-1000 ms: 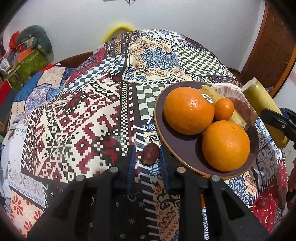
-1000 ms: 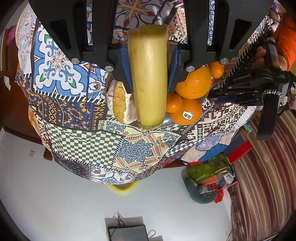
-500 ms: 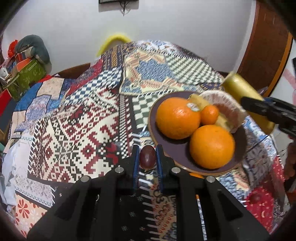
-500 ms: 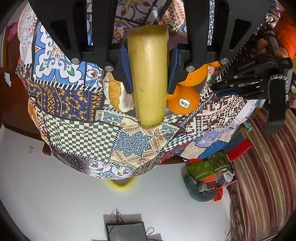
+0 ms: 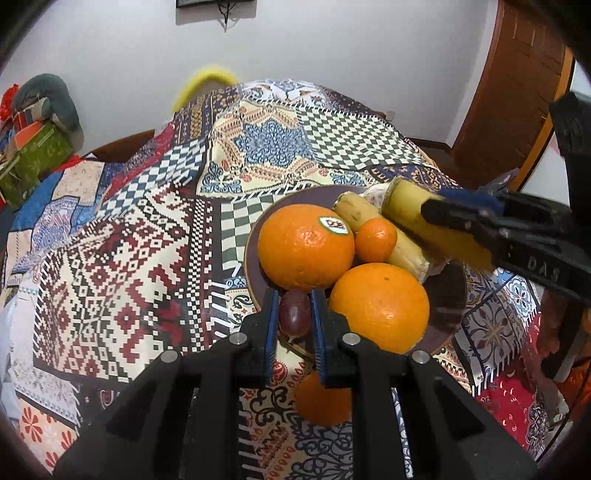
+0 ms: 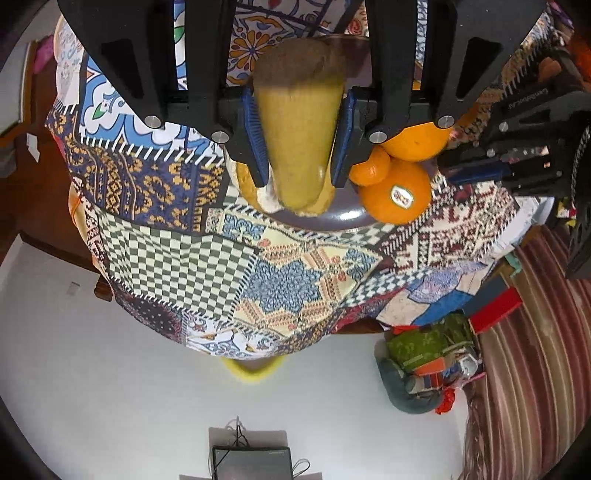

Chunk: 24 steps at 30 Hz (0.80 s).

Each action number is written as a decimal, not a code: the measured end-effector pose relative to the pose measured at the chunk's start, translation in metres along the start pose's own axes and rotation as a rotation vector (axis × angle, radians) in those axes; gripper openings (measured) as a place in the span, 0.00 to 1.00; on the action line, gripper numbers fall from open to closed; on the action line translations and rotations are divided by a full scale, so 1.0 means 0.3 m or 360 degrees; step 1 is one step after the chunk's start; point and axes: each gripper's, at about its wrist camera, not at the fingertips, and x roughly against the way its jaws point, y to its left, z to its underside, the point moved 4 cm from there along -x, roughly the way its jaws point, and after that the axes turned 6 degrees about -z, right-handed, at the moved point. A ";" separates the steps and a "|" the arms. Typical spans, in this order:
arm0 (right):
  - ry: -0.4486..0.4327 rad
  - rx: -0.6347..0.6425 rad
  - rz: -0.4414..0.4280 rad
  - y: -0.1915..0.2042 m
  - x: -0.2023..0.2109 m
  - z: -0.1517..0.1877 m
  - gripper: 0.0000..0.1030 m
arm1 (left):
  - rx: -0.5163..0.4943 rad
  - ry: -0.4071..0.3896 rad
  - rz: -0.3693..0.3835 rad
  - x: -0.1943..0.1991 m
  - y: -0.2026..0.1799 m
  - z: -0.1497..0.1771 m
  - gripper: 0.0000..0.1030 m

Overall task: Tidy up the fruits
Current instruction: 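Lower the date onto the plate with the left tool while the right tool lowers the yellow fruit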

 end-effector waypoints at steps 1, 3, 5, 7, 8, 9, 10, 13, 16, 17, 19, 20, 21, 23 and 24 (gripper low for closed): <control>0.0024 -0.0008 -0.0030 0.000 -0.012 0.013 0.28 | 0.0002 0.0008 0.0005 -0.007 0.001 0.001 0.17; 0.0021 -0.0011 -0.0030 0.004 -0.015 0.020 0.28 | 0.0000 0.0013 0.0005 -0.010 0.002 0.005 0.17; 0.0023 -0.0001 -0.0017 0.010 -0.015 0.017 0.28 | 0.0003 0.0013 0.0012 -0.012 0.001 0.006 0.17; 0.0035 0.0009 -0.0014 0.013 -0.016 0.015 0.31 | -0.0006 0.0024 0.0024 -0.014 -0.003 0.008 0.17; 0.0043 0.0008 -0.0019 0.014 -0.017 0.015 0.31 | -0.0009 0.0025 0.0022 -0.015 -0.005 0.008 0.19; 0.0045 0.0005 -0.0024 0.014 -0.014 0.017 0.31 | -0.0011 0.0023 0.0019 -0.015 -0.005 0.008 0.20; 0.0050 -0.0003 -0.0029 0.012 -0.012 0.019 0.31 | -0.0013 0.0021 0.0013 -0.014 -0.005 0.007 0.21; 0.0059 -0.0042 -0.0065 0.008 0.000 0.027 0.33 | 0.0004 0.0019 0.0007 -0.002 0.002 0.010 0.22; 0.0050 -0.0061 -0.0085 0.013 0.024 0.037 0.34 | 0.0036 0.0004 0.0004 0.029 0.018 0.017 0.22; 0.0045 -0.0068 -0.0094 0.018 0.035 0.041 0.35 | 0.0044 -0.0002 0.0002 0.043 0.022 0.019 0.22; 0.0030 -0.0076 -0.0108 0.031 0.061 0.048 0.35 | 0.0054 -0.0017 -0.0002 0.072 0.028 0.022 0.22; 0.0024 -0.0073 -0.0110 0.039 0.072 0.052 0.35 | 0.0056 -0.0027 -0.0005 0.091 0.030 0.025 0.22; 0.0015 -0.0070 -0.0110 0.050 0.088 0.058 0.35 | 0.0056 -0.0036 -0.0010 0.108 0.030 0.027 0.22; -0.0004 -0.0065 -0.0114 0.072 0.118 0.068 0.35 | 0.0060 -0.0057 -0.0020 0.146 0.028 0.033 0.22; -0.0012 -0.0062 -0.0116 0.083 0.132 0.073 0.35 | 0.0063 -0.0068 -0.0024 0.168 0.027 0.037 0.22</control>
